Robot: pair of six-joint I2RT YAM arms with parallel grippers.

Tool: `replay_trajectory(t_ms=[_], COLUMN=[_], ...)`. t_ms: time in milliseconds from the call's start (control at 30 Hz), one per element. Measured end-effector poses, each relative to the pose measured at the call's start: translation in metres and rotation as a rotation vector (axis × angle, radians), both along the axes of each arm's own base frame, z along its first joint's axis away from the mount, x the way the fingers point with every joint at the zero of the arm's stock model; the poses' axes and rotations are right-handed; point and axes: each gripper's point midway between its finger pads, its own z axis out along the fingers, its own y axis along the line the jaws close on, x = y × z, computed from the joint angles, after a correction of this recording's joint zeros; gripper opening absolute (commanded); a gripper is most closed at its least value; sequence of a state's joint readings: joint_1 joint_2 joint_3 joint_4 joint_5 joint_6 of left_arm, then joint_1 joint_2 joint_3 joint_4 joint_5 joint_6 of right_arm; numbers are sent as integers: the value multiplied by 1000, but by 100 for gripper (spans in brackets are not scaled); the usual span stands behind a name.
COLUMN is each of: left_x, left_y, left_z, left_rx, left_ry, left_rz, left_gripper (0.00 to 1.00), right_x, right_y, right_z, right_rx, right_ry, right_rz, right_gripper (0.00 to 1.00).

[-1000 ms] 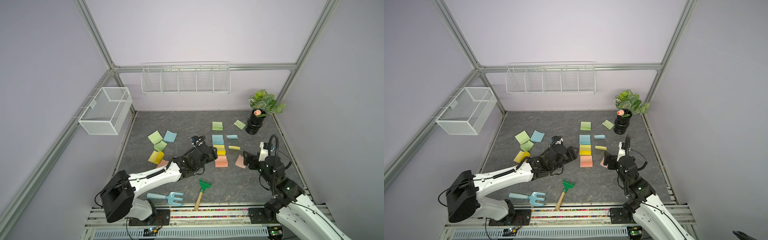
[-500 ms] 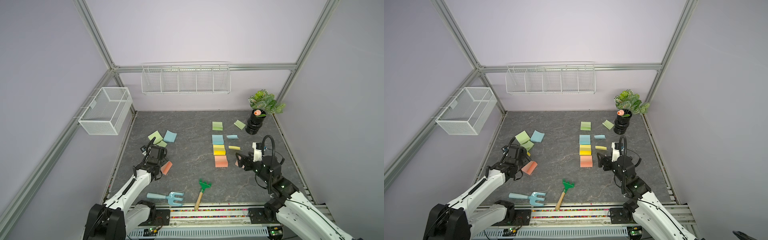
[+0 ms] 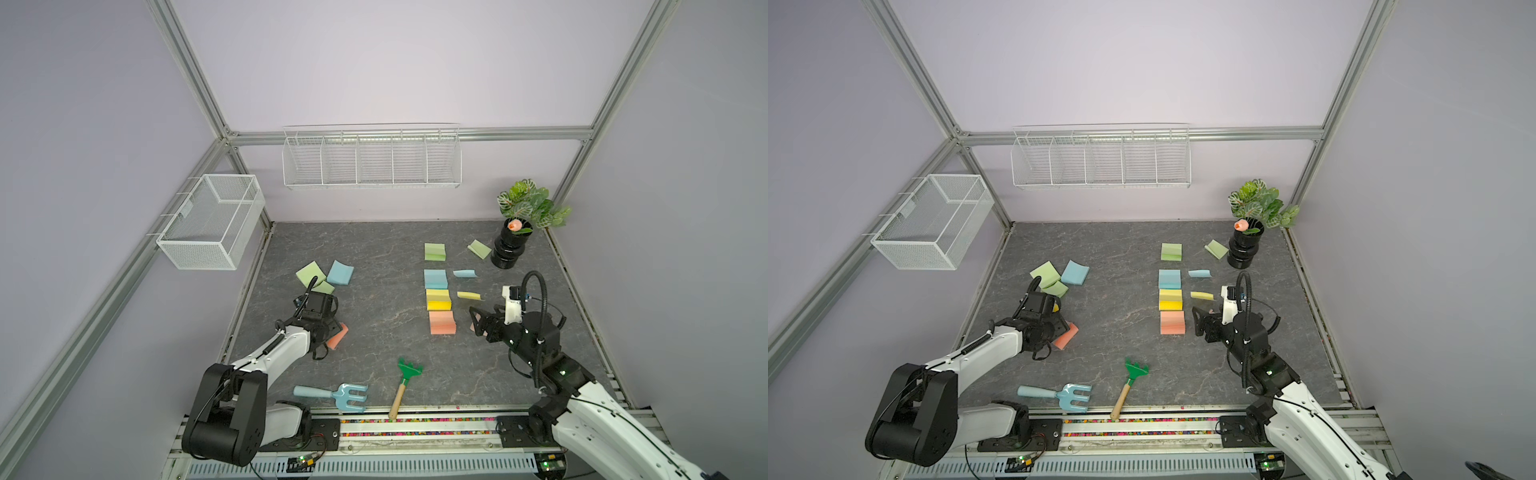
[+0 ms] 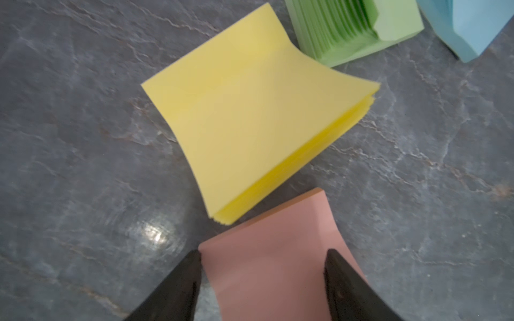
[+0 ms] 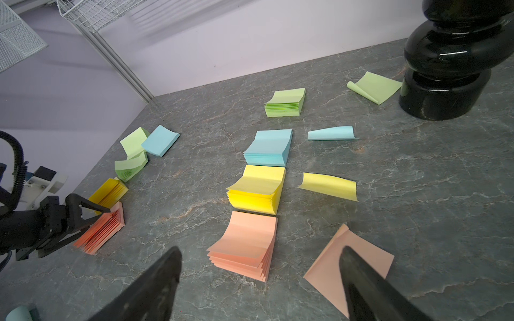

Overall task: Tear off pages from different memo pads
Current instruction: Move the memo pad to the center of the board.

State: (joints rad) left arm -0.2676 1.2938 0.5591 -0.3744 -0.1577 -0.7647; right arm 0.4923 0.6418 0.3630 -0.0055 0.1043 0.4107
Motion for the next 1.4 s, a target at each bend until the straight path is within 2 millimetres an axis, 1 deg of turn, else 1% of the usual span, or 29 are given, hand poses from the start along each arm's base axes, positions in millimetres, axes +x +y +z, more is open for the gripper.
replay_trajectory(t_ms=[133,300,467,633,733,933,1033,1133,1233,1300,1400], left_x=[-1,-7,2,10,11,-8,-17,-22,-24,-23,-23], left_y=[-8,-35,-54,-80,-95,-138,-153,-160,-158,-155,-151], left_z=[0,-4,-4,-2,-1,2,3,4,5,8,17], left_rx=[-21,-36,-55,-88,-115,-200,-236,-255,-240,-222,-204], left_ry=[1,12,-29,-70,-86,-81,-71,-63,-51,-50,-69], left_rz=[-25,-107,-134,-175,-196,-271,-293,-304,-302,-302,-309], left_gripper=[66,63,60,58,58,58,58,59,59,60,61], right_x=[0,1,1,3,3,5,7,9,9,10,10], right_y=[0,0,1,2,2,3,4,5,8,12,22], right_z=[-1,-4,-2,-7,-10,-17,-23,-33,-44,-46,-45], right_rx=[1,3,12,8,5,-6,-16,-34,-57,-74,-97], right_ry=[-4,0,-4,10,15,35,54,85,124,147,162], right_rz=[-3,-3,-3,-4,-4,-5,-5,-3,8,24,57], right_gripper=[89,89,89,89,89,89,89,89,89,89,89])
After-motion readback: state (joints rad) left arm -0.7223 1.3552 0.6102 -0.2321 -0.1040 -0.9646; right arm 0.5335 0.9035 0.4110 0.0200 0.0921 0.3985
